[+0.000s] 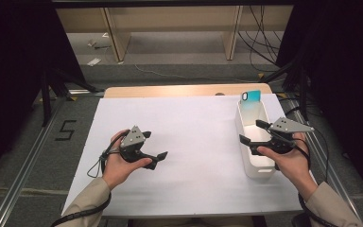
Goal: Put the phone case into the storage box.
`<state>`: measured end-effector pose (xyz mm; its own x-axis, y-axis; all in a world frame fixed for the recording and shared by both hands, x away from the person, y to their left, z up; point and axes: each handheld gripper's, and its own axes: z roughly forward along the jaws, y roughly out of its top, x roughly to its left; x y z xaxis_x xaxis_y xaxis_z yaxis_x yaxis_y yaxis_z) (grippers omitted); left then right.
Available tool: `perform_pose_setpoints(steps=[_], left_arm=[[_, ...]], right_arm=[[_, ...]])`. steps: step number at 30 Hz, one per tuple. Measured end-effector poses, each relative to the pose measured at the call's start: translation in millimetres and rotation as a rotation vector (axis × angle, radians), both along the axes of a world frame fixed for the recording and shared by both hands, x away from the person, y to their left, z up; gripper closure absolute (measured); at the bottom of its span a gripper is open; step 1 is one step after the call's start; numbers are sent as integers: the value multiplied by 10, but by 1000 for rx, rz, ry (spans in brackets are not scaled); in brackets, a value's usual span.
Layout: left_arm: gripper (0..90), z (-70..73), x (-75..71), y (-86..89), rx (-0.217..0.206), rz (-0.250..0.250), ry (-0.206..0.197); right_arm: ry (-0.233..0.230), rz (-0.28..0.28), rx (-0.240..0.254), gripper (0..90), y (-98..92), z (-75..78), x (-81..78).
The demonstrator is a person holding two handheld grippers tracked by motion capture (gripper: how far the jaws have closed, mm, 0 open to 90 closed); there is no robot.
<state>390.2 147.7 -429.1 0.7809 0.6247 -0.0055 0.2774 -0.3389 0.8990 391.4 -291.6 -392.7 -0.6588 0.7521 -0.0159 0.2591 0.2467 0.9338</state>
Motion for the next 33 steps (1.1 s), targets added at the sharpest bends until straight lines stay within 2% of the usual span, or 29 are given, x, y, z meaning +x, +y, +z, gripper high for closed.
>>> perform_pose_setpoints(steps=[5,16,33], left_arm=[[35,-1,0,0,1,0,0],[34,1,0,2,-1,1,1],[35,1,-2,-1,-1,2,-1]], right_arm=[[-13,3,3,143,-7,19,-20],[0,10,-1,144,-18,0,-78],[-15,41,9,146,-57,-37,-153]])
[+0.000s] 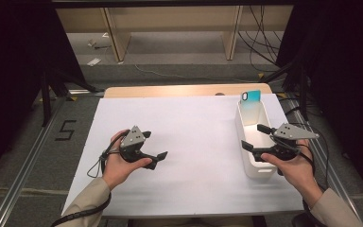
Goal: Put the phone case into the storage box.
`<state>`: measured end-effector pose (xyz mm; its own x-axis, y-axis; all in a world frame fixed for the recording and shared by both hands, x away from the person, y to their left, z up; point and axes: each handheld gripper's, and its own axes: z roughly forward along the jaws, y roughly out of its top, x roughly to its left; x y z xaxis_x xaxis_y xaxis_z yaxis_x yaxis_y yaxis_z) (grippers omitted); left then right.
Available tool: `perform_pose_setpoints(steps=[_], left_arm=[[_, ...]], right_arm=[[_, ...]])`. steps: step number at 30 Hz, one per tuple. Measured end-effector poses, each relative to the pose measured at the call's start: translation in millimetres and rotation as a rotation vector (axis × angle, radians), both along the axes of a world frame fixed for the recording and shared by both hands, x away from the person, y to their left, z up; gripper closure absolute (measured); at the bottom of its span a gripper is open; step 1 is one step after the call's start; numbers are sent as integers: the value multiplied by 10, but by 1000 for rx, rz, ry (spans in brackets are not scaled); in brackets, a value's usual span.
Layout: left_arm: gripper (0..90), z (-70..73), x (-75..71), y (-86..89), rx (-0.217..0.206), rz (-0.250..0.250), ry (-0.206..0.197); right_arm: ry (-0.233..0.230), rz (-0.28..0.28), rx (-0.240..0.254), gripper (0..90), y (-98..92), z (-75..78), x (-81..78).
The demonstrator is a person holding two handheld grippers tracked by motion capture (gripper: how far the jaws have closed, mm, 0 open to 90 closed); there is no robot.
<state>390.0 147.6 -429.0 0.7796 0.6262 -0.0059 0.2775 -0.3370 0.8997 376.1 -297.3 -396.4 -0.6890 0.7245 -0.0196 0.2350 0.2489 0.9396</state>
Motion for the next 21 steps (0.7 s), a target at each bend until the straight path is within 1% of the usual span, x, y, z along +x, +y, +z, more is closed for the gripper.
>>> perform_pose_setpoints(steps=[4,19,21], left_arm=[[35,-2,0,-2,1,0,1],[31,-1,7,0,-1,5,0],[31,-1,10,2,-3,5,2]], right_arm=[[-8,-3,3,147,-9,10,-10],[-2,-3,4,147,-30,11,-21],[-3,-6,12,147,-34,11,-16]])
